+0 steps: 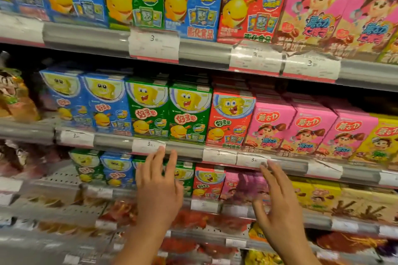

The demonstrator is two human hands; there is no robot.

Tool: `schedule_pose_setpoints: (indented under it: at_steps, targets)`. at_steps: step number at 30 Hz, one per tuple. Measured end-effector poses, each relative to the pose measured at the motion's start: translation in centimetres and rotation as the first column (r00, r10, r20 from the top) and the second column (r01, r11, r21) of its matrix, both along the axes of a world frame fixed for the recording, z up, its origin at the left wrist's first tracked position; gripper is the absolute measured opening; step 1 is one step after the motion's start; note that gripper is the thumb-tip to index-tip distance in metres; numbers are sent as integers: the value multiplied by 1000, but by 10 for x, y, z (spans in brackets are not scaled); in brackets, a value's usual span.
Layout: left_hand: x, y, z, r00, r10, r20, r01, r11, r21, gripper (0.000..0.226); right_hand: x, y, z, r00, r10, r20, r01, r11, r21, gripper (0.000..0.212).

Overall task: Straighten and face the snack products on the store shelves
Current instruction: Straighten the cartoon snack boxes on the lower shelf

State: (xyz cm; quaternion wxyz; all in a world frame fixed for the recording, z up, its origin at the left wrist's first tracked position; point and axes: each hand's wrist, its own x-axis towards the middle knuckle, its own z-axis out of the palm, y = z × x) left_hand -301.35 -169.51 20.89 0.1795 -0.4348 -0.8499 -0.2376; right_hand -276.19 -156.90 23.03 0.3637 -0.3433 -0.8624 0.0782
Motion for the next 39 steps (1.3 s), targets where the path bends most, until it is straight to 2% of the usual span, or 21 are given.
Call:
schedule_pose_setpoints:
  at_steps: [5, 7, 10, 13, 15, 18, 21, 27, 34, 39]
  targets:
    - [-23, -23, 6, 990, -141, -10, 141, 990, -30, 74, -66, -32, -5, 995, 93, 28, -93, 996, -8, 68]
    - [-41, -39, 1, 989, -145, 33, 143, 988, 56, 67, -82, -40, -9, 997, 74, 27, -74, 997, -6, 70]
    - [-83, -69, -17, 995, -65, 75, 51, 984, 169, 55, -93, -45, -16, 999, 17, 42, -16, 1000, -9, 69]
    - [-138, -96, -31, 986, 84, 141, -97, 991, 89, 54, -98, -47, -20, 995, -22, 101, 18, 999, 38, 71]
    - [-171, -107, -31, 975, 139, 171, -145, 989, 24, 64, -102, -47, -19, 991, -68, 120, 60, 996, 69, 72]
    - [-208, -113, -31, 981, 154, 120, -144, 986, -85, 73, -109, -50, -11, 987, -120, 109, 115, 992, 53, 66]
    - [-226, -110, -36, 991, 108, 79, -94, 981, -167, 73, -114, -52, -10, 980, -158, 125, 151, 987, 59, 66]
    - [-229, -109, -34, 994, 105, 6, -104, 991, -84, 51, -110, -50, -6, 972, -163, 168, 157, 986, 49, 74]
    - [-236, -127, -27, 996, 70, -52, -76, 991, -115, 69, -117, -55, -4, 969, -191, 157, 190, 982, 19, 88]
    - [-226, -152, -13, 999, 20, -27, -24, 987, -161, 68, -124, -57, -4, 933, -251, 259, 239, 968, 79, 90]
